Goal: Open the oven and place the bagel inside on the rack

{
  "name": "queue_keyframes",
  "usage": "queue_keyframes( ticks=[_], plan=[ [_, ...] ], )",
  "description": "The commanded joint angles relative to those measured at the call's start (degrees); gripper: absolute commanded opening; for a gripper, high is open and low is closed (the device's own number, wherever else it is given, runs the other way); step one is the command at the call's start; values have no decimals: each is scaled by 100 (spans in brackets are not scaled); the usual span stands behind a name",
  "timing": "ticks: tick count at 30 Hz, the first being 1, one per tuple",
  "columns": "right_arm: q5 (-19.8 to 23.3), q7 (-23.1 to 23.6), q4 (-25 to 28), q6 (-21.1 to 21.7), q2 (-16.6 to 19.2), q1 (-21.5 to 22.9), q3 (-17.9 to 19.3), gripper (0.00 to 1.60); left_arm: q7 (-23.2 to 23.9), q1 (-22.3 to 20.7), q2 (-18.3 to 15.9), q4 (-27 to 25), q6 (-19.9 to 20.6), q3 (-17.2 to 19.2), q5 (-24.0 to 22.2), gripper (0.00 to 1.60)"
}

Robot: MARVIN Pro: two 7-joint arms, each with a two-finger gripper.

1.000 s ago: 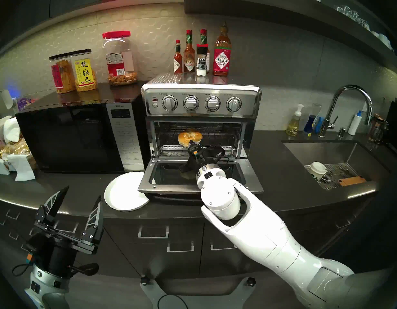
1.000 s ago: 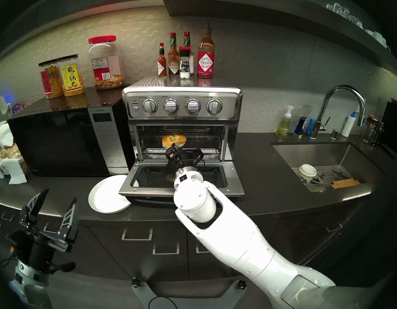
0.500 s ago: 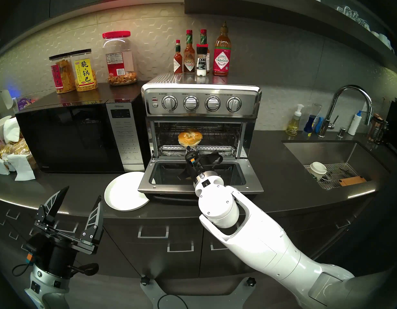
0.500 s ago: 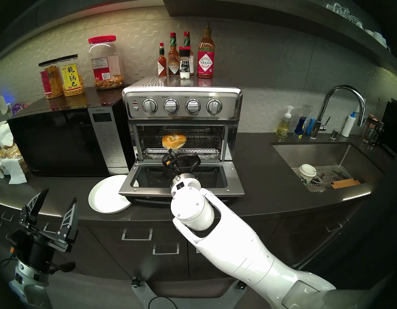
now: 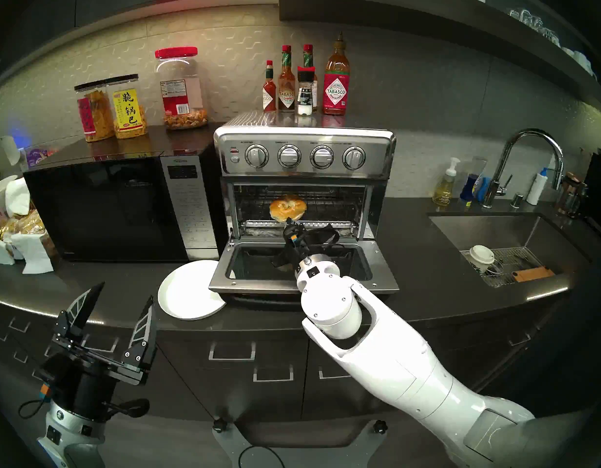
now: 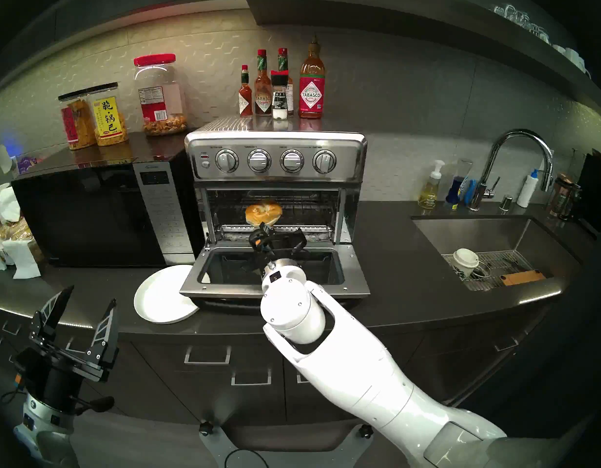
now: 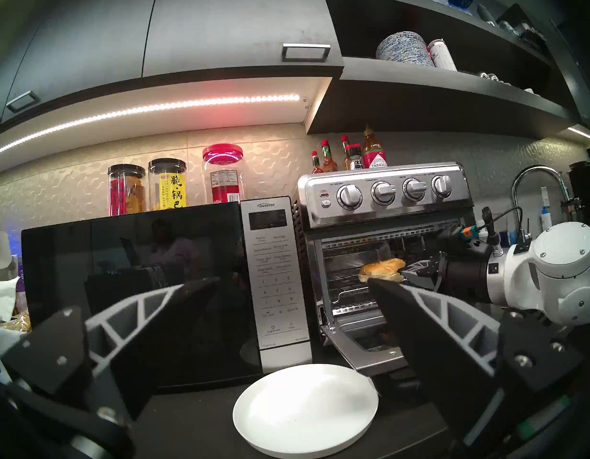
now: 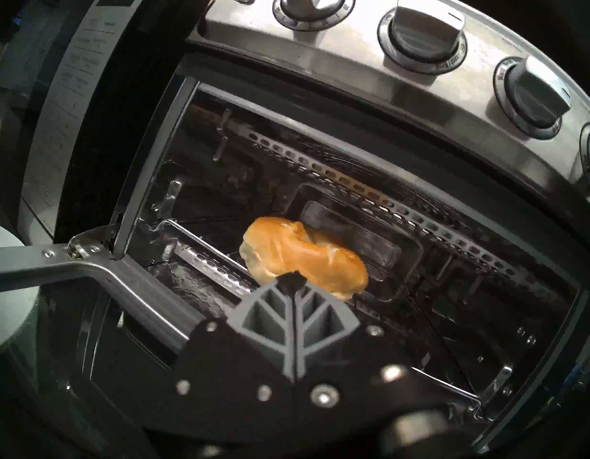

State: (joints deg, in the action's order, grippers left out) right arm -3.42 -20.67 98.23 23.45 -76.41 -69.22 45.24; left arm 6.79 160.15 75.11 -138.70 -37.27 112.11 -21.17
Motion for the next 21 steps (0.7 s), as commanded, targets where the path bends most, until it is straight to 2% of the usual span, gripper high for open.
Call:
queue_keyframes(
  ticks=[1,21],
  plan=[
    [-34,-31,-131,-51,-233,195,-32,0,-8,-5,6,-130,6,7,0,160],
    [-116,-86,-782,-308,-585,534,13,0,11,-14,17,-130,5,8,-4,160]
  ],
)
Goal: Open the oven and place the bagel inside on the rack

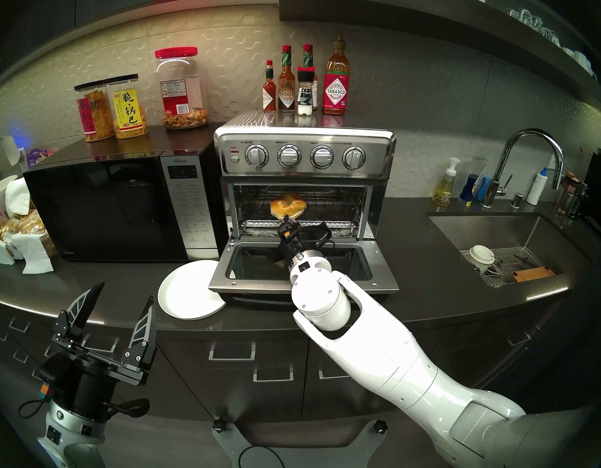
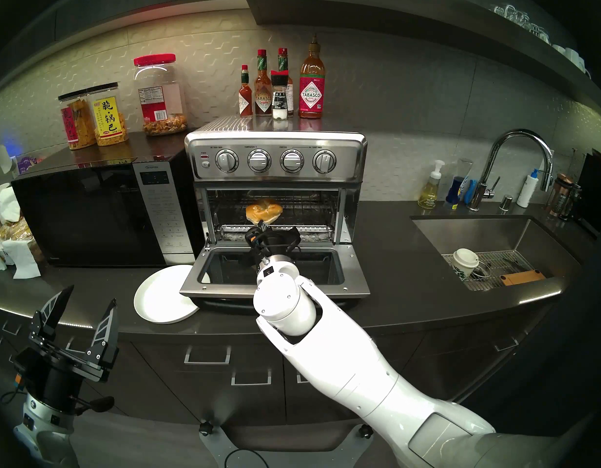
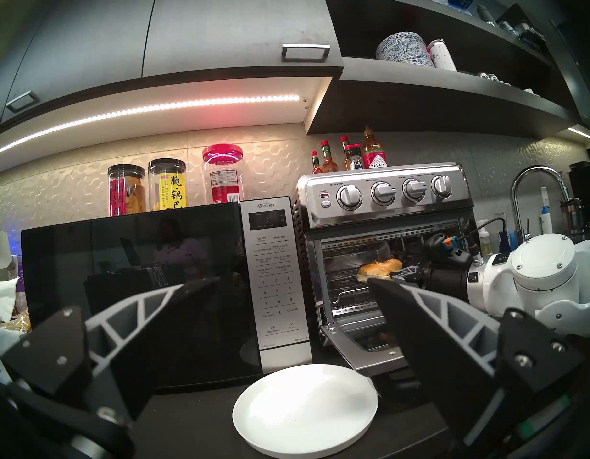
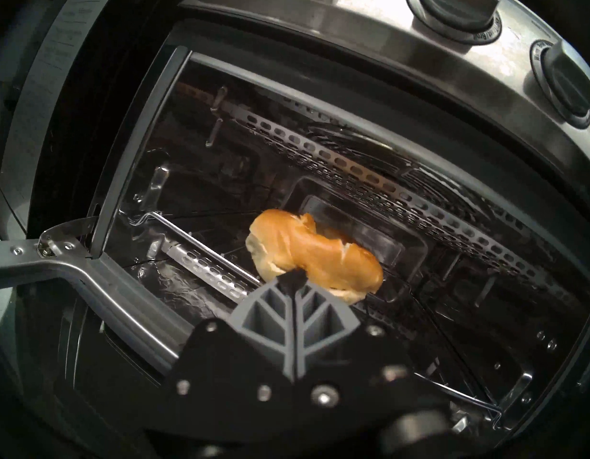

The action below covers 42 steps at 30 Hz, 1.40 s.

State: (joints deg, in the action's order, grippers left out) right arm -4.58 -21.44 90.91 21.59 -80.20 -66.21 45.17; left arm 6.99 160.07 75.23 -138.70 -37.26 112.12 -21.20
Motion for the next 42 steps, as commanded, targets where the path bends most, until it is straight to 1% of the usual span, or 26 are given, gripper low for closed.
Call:
queue_keyframes(
  ticks=[1,13,22,25,28,31,32,36,42],
  plan=[
    [1,-8,-80,-135,-218,245,25,0,-8,-7,6,-130,3,7,-1,160],
    [-16,-5,-518,-289,-454,439,50,0,3,-12,14,-130,4,8,-4,160],
    [-57,-19,-705,-345,-597,573,68,0,13,-17,20,-130,3,9,-6,160],
    [-83,-29,-537,-328,-521,467,49,0,15,-17,23,-130,6,9,-6,160],
    [-107,-24,-196,-287,-361,291,29,0,18,-19,24,-130,5,9,-7,160],
    [-147,-41,-36,-356,-258,200,20,0,21,-21,25,-130,4,9,-8,160],
    [-152,-22,117,-341,-178,137,17,0,23,-22,26,-130,3,9,-8,160],
    [-242,-33,371,-399,7,30,-24,0,29,-28,26,-130,-3,8,-10,160],
    [-326,28,849,-482,407,-146,-43,0,38,-35,29,-130,-7,8,-13,160]
  ],
)
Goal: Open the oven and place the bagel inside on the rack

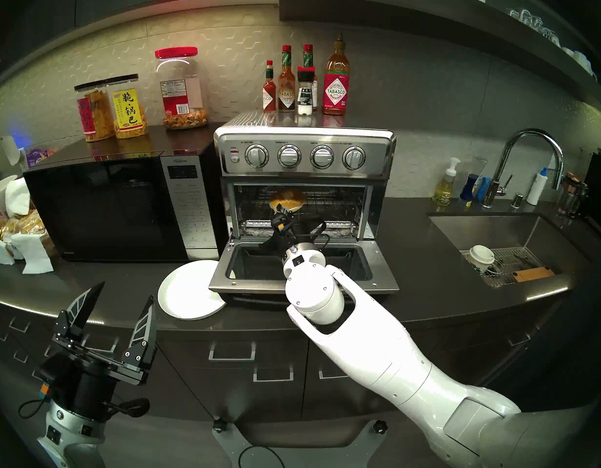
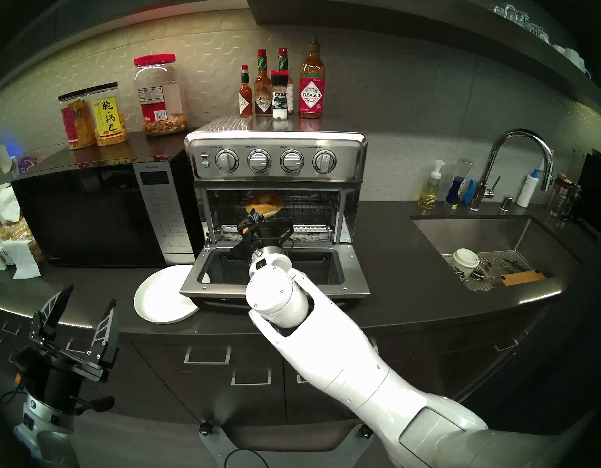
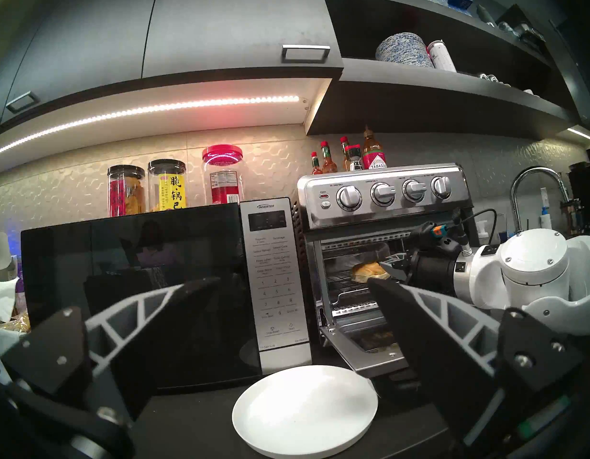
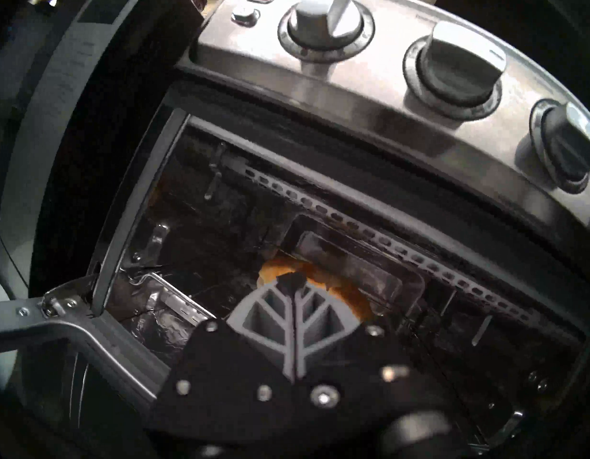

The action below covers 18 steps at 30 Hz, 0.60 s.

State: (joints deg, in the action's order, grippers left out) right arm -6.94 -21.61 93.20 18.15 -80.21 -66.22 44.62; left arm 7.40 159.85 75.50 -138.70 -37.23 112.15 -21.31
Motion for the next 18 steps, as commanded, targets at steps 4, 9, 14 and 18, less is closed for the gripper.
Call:
queue_keyframes(
  ticks=[4,9,14,18],
  plan=[
    [-135,74,897,-225,623,-233,14,0,2,-20,2,-130,-14,4,-3,160],
    [-164,139,1255,-301,853,-326,40,0,11,-26,5,-130,-16,4,-5,160],
    [-203,306,1634,-337,1171,-486,57,0,18,-30,9,-130,-16,5,-7,160],
    [-199,440,2041,-231,1481,-751,61,0,23,-30,14,-130,-12,6,-9,160]
  ],
)
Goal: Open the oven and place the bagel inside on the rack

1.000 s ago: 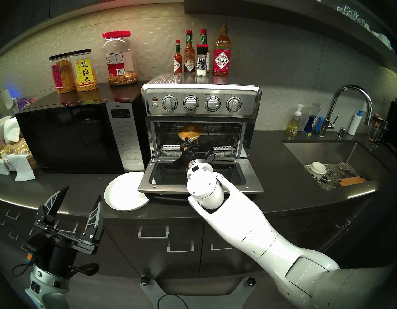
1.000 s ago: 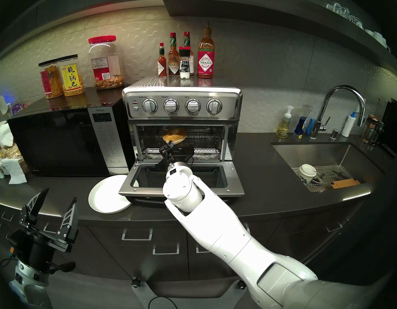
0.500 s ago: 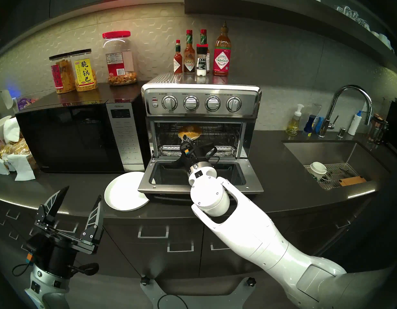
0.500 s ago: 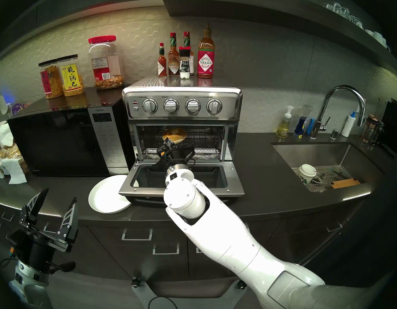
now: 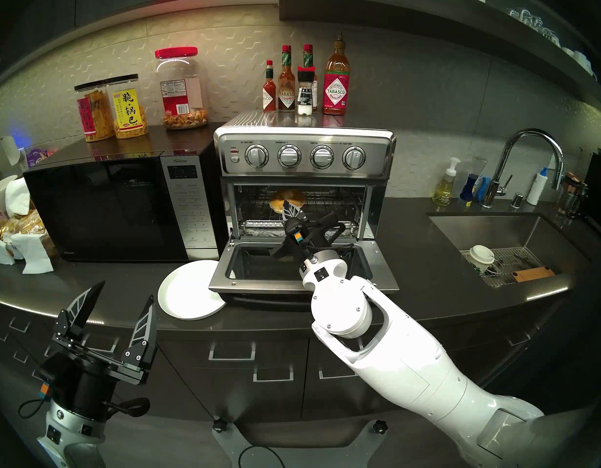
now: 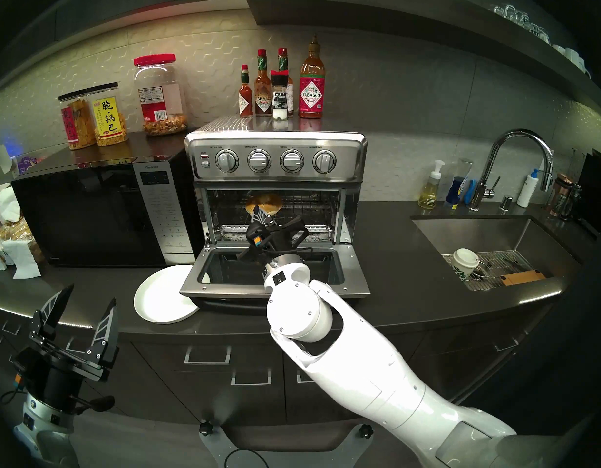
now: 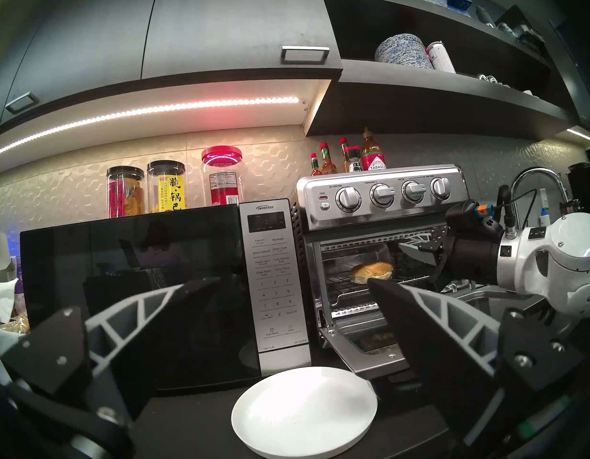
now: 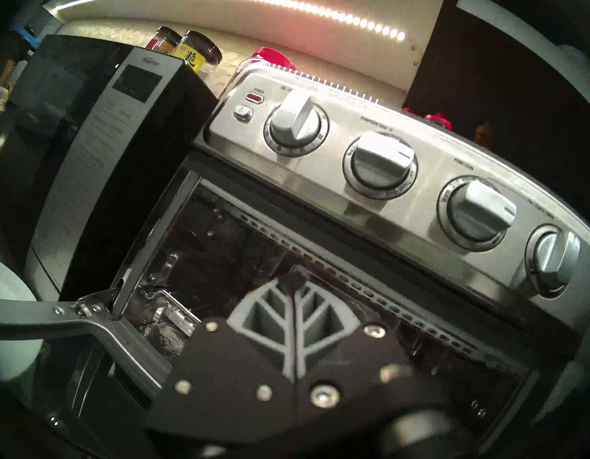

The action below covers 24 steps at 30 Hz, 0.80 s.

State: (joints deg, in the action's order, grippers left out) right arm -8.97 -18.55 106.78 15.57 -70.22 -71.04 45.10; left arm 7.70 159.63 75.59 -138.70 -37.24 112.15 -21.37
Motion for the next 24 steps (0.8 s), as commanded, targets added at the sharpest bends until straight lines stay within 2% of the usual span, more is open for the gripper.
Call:
queue_keyframes(
  ticks=[1,7,9,10,16,24],
  plan=[
    [-34,109,517,-85,442,-242,-6,0,-6,-8,7,-130,-10,6,-3,160],
    [-53,229,1062,8,903,-686,-20,0,2,-12,10,-130,-11,6,-5,160],
    [-70,224,1060,-40,925,-699,-20,0,3,-13,11,-130,-11,6,-5,160],
    [-76,246,1284,-24,1056,-801,12,0,4,-12,13,-130,-9,7,-6,160],
    [-147,238,1637,-81,1309,-1015,59,0,10,-13,19,-130,-6,8,-7,160],
    [-172,236,2272,73,1752,-1471,109,0,16,-10,29,-130,1,10,-8,160]
  ],
)
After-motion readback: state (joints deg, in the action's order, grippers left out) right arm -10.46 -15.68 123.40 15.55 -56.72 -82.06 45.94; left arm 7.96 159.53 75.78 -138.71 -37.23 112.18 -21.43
